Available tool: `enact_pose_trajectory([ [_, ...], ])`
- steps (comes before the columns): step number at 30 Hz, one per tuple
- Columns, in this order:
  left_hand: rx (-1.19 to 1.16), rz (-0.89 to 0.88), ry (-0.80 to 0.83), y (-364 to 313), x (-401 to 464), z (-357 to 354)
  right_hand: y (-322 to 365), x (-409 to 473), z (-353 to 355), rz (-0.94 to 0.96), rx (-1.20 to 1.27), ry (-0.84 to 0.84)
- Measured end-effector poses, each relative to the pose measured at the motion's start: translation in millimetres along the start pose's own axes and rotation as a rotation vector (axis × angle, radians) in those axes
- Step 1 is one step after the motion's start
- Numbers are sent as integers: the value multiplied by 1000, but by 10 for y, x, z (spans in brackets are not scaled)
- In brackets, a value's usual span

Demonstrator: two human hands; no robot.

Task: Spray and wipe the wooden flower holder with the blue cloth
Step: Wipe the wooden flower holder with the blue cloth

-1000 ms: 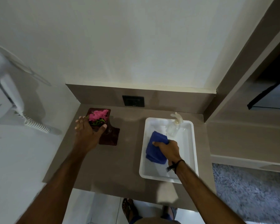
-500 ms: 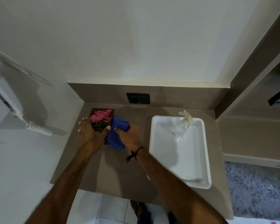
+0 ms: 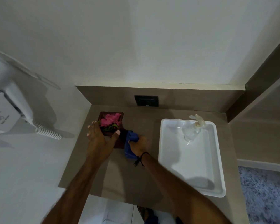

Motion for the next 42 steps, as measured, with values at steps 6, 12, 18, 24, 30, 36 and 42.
enact_pose_trajectory([
  [6, -47, 17, -1, 73, 13, -22, 205, -130, 45, 173, 329, -41],
  [12, -44, 47, 3, 86, -25, -27, 122, 17, -85, 84, 87, -122],
  [18, -25, 20, -3, 41, -37, -23, 21, 145, 4, -32, -227, -121],
  [24, -21, 37, -8, 17, -38, -21, 272, -81, 89, 72, 106, -38],
  [30, -16, 25, -17, 29, -12, -25, 341, -218, 211, 159, 340, -136],
  [36, -18, 38, -14, 123, 10, -37, 34, -68, -27, 54, -108, -72],
  [42, 3, 45, 3, 202, 55, -74, 27, 14, 0, 3, -146, -66],
])
Point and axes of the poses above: each hand's wrist, its own x-axis towards the middle knuckle, its own z-axis out of the back of the hand, y = z × x, the point moved 3 cm from there along x, towards the middle knuckle, and after that the axes turned 10 degrees about -x, right-handed, at the moved point
